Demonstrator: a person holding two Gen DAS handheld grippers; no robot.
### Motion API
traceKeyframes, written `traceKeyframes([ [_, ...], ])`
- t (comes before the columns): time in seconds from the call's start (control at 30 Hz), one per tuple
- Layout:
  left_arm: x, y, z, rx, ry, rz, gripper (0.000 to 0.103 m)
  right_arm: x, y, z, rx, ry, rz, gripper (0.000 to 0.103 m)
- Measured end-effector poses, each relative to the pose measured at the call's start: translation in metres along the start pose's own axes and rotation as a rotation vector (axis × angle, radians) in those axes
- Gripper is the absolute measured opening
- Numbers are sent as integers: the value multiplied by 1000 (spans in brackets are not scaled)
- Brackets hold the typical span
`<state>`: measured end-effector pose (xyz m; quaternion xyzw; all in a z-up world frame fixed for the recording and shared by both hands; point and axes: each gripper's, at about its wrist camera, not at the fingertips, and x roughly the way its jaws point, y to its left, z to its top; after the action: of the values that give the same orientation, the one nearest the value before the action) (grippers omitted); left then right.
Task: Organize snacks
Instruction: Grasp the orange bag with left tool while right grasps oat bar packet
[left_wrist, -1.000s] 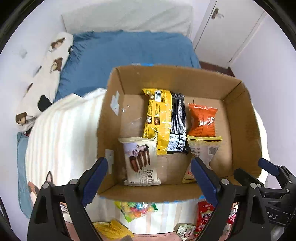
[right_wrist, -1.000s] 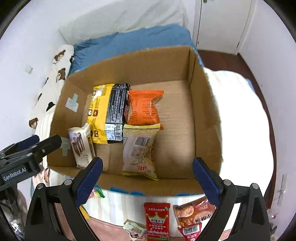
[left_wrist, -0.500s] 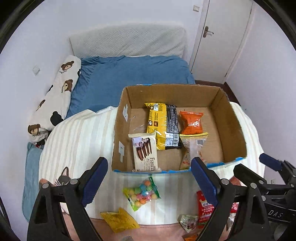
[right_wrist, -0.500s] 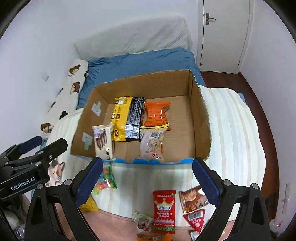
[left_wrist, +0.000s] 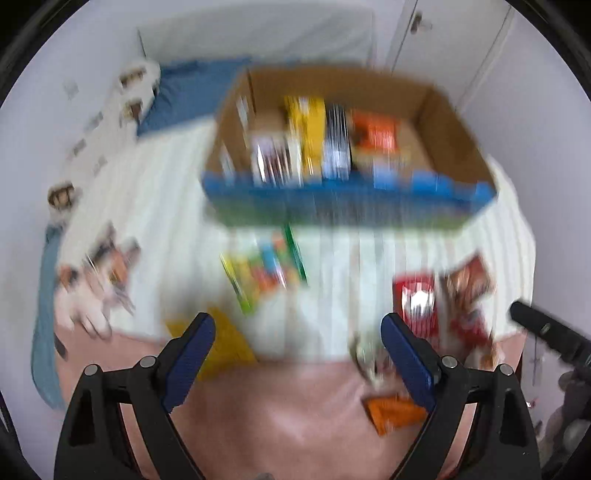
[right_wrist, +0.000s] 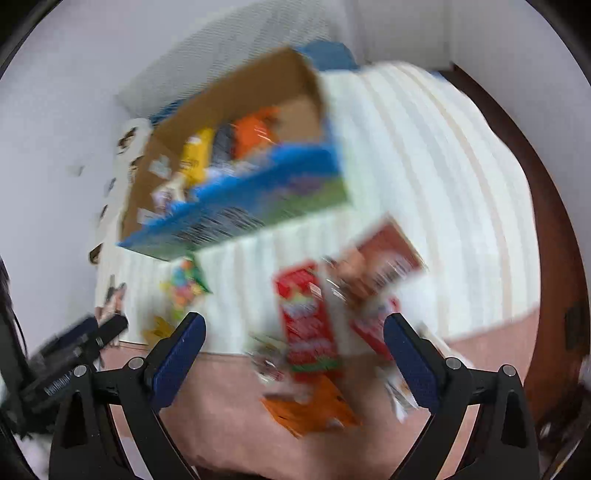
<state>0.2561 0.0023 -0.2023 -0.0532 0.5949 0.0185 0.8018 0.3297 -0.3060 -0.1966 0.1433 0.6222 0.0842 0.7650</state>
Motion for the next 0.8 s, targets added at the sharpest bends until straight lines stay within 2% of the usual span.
traceKeyframes([
  [0.1,34,-18,-23,21,94,-20,92,12,-37,-19,61,27,-51,98],
  [0.2,55,-48,-42,113,154,-41,92,27,-67,-35,98,79,-77,98],
  [0.37,63,-114,-87,394,185,-70,92,43,-103,-65,134,140,-96,98],
  [0.47,75,-148,-112,553,209,-38,92,44,-126,-80,200,151,-89,98],
  [0.53,88,-167,-123,624,222,-6,92,42,-140,-89,252,147,-82,98],
  [0.63,106,-180,-124,644,237,22,90,37,-153,-98,314,135,-64,98],
  [0.67,109,-182,-122,631,230,23,83,35,-155,-99,332,129,-52,98],
  [0.7,112,-181,-117,596,226,25,73,34,-156,-98,349,125,-42,98],
  [0.73,114,-176,-111,546,230,22,69,34,-157,-97,370,118,-30,98],
  [0.8,122,-158,-96,394,278,-27,68,37,-160,-95,426,108,19,98],
])
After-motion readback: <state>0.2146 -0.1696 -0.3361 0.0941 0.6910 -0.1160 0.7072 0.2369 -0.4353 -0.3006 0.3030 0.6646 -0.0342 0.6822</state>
